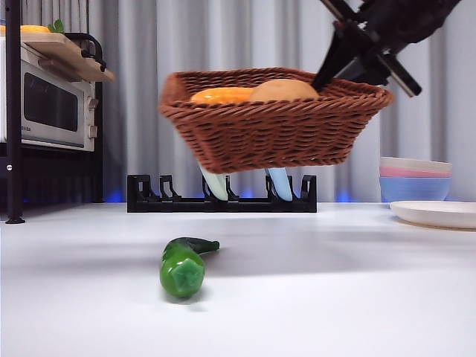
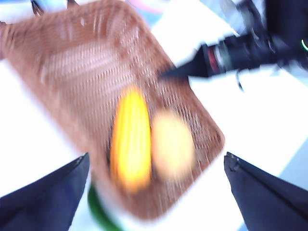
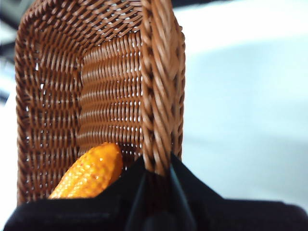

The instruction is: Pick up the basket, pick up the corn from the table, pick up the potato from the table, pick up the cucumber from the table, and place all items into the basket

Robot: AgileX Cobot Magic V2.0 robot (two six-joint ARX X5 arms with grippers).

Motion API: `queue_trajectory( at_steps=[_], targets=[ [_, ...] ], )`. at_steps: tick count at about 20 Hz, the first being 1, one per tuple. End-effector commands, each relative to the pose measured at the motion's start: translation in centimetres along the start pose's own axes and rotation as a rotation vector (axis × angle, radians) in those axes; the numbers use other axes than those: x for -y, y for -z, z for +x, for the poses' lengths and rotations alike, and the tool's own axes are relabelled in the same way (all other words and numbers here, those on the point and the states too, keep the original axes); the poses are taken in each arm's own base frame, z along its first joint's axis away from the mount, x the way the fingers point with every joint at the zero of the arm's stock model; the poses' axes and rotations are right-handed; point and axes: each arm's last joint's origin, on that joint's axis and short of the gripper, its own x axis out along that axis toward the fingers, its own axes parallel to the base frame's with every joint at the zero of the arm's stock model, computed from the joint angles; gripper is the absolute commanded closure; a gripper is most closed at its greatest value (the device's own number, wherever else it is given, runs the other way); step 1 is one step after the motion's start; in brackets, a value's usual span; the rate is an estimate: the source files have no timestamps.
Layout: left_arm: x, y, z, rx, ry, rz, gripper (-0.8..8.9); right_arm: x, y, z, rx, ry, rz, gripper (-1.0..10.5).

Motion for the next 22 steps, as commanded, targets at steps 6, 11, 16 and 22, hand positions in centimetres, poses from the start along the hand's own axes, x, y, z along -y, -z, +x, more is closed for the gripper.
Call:
queue_trajectory(
  at_steps=[6,11,16,22],
  targets=[
    [0.3,4.3,2.5,-0.342,-0.104,0.021,3.46,3.7,-1.7,-2.5,0.101,0.075,0.089,9.6],
    [0.1,7.2,7.7,-0.457,-0.184,0.004,3.46,4.7,-1.9,-3.1,0.117,0.100,0.110,9.6],
    [-0.9,9.3,13.8,-0.571,-0.224,-0.002,3.46,4.7,-1.9,-3.1,0.116,0.100,0.109,9.6],
    [-2.1,12.2,18.8,-0.669,-0.260,-0.018,3.46,4.9,-1.9,-3.2,0.119,0.105,0.107,9.6]
  ],
)
